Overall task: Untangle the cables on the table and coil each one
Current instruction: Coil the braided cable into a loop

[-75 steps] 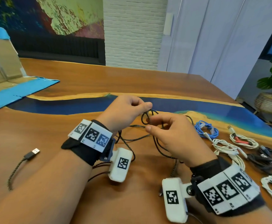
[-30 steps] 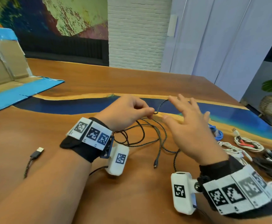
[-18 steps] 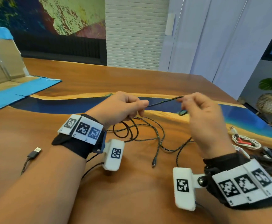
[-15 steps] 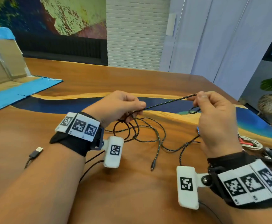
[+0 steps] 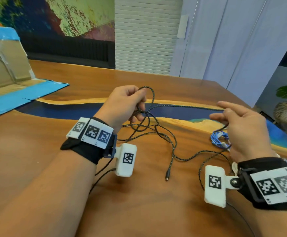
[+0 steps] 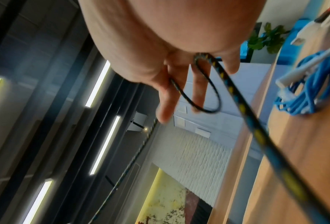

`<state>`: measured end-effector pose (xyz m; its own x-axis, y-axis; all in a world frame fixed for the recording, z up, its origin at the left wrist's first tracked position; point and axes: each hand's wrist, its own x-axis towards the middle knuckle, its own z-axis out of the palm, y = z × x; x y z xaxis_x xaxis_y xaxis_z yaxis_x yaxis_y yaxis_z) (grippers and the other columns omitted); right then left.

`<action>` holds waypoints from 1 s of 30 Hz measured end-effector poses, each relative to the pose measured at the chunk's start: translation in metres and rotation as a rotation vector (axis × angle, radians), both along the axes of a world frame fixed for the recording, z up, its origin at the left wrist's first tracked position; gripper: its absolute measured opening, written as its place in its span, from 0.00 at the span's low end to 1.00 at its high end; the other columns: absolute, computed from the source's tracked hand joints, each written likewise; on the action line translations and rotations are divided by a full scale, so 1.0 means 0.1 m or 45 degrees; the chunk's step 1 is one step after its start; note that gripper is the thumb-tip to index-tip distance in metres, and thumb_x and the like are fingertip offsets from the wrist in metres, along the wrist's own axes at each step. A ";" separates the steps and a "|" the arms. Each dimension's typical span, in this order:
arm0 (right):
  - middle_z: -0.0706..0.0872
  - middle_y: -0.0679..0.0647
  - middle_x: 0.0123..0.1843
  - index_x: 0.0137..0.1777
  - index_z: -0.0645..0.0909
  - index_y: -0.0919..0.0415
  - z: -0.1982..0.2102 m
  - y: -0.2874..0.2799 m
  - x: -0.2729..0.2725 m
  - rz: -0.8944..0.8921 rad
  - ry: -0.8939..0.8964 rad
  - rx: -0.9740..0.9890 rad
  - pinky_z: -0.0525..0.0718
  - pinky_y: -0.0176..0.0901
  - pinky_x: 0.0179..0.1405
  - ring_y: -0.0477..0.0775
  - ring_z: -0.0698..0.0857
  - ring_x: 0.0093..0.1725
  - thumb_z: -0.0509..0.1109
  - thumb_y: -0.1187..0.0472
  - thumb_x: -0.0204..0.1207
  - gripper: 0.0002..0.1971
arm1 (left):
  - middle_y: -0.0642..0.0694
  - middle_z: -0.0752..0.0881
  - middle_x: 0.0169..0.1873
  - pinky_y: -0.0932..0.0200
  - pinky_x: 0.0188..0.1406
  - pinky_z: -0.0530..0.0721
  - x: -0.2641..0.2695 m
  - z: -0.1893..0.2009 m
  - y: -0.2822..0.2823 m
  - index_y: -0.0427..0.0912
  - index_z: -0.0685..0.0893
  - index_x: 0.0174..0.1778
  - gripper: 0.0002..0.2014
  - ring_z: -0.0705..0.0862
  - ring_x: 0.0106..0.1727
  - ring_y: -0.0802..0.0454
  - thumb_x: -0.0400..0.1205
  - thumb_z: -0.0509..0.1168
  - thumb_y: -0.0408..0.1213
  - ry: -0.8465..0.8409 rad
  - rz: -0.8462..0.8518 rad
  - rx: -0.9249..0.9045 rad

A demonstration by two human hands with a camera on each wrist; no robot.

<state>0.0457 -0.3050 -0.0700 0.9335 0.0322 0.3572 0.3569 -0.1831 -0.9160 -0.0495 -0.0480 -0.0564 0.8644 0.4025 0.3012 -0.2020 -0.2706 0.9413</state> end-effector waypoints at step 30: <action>0.64 0.43 0.19 0.43 0.84 0.55 -0.05 -0.04 0.08 -0.009 0.159 0.309 0.63 0.38 0.18 0.47 0.60 0.18 0.63 0.55 0.90 0.14 | 0.50 0.59 0.30 0.54 0.25 0.48 -0.15 0.10 0.33 0.47 0.62 0.25 0.23 0.51 0.27 0.51 0.86 0.53 0.48 -0.227 -0.203 -0.646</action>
